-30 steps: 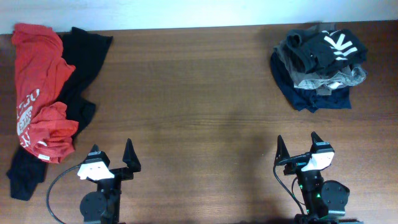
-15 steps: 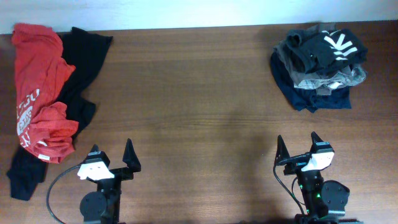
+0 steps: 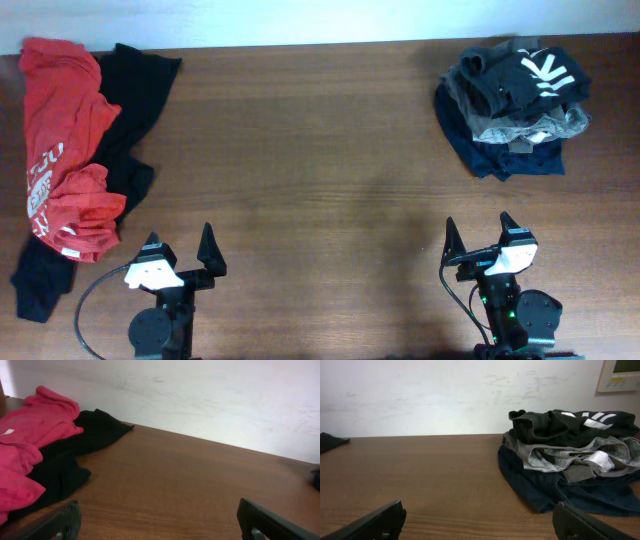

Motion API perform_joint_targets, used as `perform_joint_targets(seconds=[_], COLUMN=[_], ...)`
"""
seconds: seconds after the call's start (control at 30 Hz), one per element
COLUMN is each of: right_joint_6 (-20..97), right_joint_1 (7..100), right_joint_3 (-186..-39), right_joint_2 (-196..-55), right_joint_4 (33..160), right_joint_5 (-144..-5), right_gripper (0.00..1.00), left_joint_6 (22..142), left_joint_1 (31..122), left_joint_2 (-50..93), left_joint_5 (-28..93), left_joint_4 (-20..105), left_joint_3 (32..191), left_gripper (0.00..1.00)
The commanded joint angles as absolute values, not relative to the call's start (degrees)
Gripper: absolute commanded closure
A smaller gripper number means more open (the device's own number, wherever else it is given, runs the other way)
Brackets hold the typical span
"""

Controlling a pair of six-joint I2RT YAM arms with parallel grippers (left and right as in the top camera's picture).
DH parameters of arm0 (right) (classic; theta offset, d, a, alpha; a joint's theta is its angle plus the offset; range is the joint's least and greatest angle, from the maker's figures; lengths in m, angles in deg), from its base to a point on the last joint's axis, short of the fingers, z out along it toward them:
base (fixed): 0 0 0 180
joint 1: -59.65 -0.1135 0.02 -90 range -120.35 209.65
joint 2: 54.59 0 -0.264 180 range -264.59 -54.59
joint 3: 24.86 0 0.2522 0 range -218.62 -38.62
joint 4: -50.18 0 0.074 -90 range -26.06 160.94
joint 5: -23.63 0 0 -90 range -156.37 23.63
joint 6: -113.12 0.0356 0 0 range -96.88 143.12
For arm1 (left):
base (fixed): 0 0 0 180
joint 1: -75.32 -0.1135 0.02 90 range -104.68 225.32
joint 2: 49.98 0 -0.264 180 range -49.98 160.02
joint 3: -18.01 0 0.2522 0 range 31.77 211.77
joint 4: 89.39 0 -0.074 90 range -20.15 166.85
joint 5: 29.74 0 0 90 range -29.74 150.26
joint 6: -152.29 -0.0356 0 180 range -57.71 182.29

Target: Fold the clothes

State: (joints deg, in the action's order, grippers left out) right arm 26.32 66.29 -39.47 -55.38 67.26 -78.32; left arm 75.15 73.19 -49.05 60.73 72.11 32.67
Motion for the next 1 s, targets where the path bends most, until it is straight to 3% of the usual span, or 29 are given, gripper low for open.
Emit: perform_joint_targets(seconds=[0.0, 0.97], right_joint_6=[26.6, 26.6], right_joint_1=[65.9, 65.9], right_joint_3=[-38.9, -38.9], right_joint_2=[-54.8, -54.8], right_joint_4=[67.1, 67.1], right_joint_5=[-79.0, -78.4], right_gripper=[0.01, 0.01], left_joint_6=[74.0, 74.0], left_joint_1=[73.5, 73.4], left_joint_2=[-49.6, -49.6], left_joint_5=[61.1, 62.0], left_joint_4=[72.1, 72.2], left_joint_3=[32.3, 32.3], left_gripper=[0.01, 0.01])
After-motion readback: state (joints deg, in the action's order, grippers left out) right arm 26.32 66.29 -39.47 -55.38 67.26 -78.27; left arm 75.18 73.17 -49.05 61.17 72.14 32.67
